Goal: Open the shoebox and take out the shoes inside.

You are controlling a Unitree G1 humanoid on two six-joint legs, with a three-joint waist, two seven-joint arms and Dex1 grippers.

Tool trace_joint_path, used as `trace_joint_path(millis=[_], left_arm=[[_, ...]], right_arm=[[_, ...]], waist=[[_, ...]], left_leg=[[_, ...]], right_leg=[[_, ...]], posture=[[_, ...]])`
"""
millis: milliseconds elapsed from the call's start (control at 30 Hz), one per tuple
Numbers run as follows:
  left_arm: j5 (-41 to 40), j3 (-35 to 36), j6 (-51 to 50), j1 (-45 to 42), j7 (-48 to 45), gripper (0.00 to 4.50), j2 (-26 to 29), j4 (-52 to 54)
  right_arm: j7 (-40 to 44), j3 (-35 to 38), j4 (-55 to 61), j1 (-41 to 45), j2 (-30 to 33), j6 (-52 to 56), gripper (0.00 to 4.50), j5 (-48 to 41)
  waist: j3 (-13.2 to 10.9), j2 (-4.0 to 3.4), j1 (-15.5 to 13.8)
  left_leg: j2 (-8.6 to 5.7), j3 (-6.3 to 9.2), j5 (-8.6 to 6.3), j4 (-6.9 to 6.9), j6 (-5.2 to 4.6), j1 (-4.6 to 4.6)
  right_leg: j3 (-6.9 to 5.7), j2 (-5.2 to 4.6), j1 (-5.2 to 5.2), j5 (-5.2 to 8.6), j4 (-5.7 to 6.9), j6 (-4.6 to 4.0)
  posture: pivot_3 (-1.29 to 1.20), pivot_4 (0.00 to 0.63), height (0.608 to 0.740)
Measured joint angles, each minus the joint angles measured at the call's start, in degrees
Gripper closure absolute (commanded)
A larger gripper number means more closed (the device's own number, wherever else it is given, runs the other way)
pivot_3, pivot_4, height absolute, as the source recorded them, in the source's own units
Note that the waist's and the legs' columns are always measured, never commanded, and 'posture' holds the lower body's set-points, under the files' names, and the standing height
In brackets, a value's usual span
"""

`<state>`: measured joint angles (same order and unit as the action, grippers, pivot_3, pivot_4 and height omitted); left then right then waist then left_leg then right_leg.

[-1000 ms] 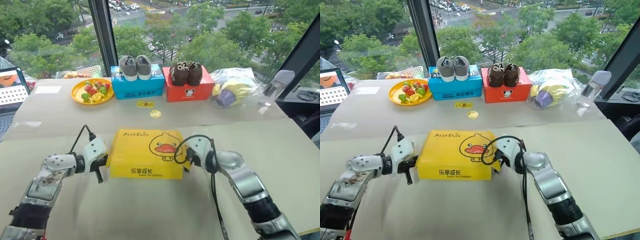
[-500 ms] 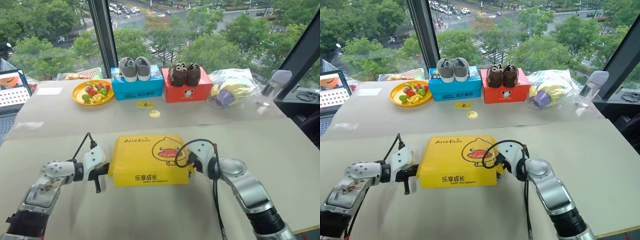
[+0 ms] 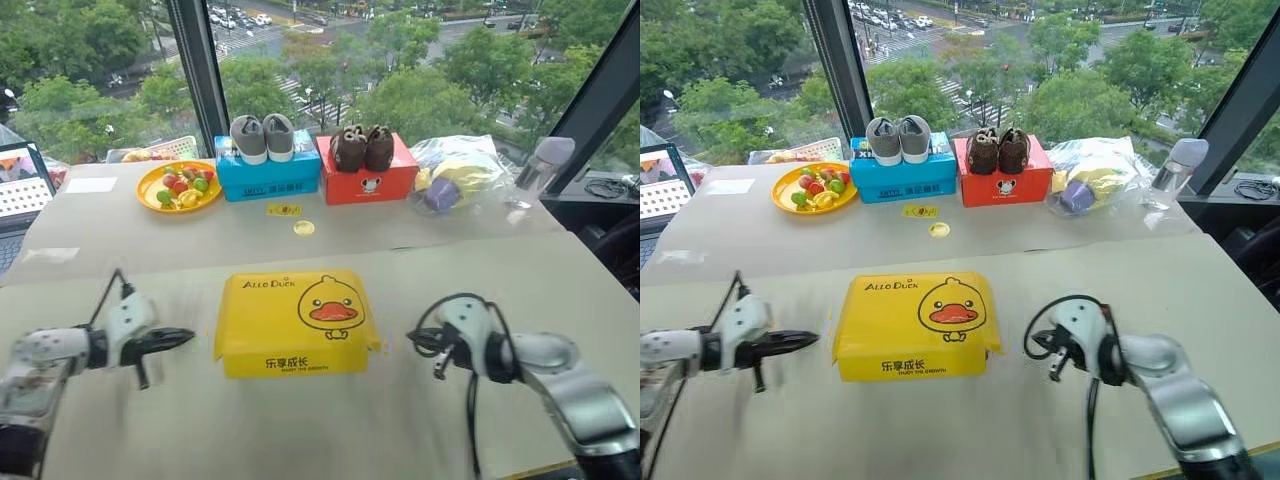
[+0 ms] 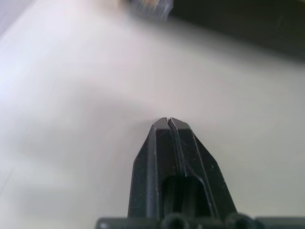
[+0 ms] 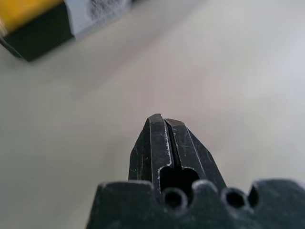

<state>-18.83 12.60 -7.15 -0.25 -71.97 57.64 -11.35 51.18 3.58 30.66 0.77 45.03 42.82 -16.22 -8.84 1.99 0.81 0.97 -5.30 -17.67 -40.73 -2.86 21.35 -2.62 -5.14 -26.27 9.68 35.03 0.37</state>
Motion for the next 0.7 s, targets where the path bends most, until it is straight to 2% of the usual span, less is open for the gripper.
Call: trace_joint_path(millis=[133, 200, 267, 500, 700], left_arm=[[-8.8, 6.9, -8.8, 8.0, -10.0, 4.49, 5.6, 6.9], [-12.1, 10.3, -11.8, 11.0, -13.7, 4.49, 6.9, 10.9], [-13.1, 12.3, -12.8, 12.6, -15.1, 4.49, 6.9, 12.3], [-14.9, 17.9, -11.5, 16.4, -17.7, 4.49, 4.9, 13.3], [-12.8, 15.4, -6.7, 13.6, -11.6, 4.49, -3.1, 17.3]], right_arm=[[9.0, 0.7, 12.4, -3.7, 3.6, 3.9, 4.5, -14.1], [9.5, -5.1, 15.1, -1.8, 3.0, 4.4, 4.5, -16.4], [6.1, -10.1, 13.1, 1.0, -0.2, 5.1, 4.5, -15.1], [-3.1, -18.0, 4.1, 4.9, -7.9, 5.8, 4.5, -10.2], [-7.7, -19.1, -2.0, 5.9, -13.3, 5.8, 4.5, -8.6]], waist=[[-0.1, -0.04, -0.2], [-0.1, -0.01, -0.3], [-0.1, 0.03, -0.5], [-0.1, 0.02, -1.2], [0.0, 0.12, -1.7]], left_leg=[[0.01, 0.07, -0.06, 0.02, -0.06, 0.04], [-0.01, 0.07, -0.08, -0.01, -0.09, -0.06], [-0.05, -0.02, -0.08, -0.1, -0.09, -0.06], [-0.04, -0.04, -0.04, -0.01, 0.0, -0.03], [-0.09, 0.0, -0.08, -0.08, -0.04, 0.09]], right_leg=[[-0.09, -0.13, 0.02, 0.13, -0.06, 0.05], [-0.09, -0.18, 0.11, 0.3, -0.09, -0.03], [-0.07, -0.25, 0.11, 0.37, -0.04, -0.16], [-0.19, -0.21, 0.01, 0.23, 0.0, -0.45], [-0.22, -0.21, 0.06, 0.12, -0.08, -0.62]], posture=[[0.0, 0.15, 0.731], [0.0, 0.15, 0.731], [0.0, 0.15, 0.731], [0.0, 0.15, 0.731], [0.0, 0.15, 0.731]])
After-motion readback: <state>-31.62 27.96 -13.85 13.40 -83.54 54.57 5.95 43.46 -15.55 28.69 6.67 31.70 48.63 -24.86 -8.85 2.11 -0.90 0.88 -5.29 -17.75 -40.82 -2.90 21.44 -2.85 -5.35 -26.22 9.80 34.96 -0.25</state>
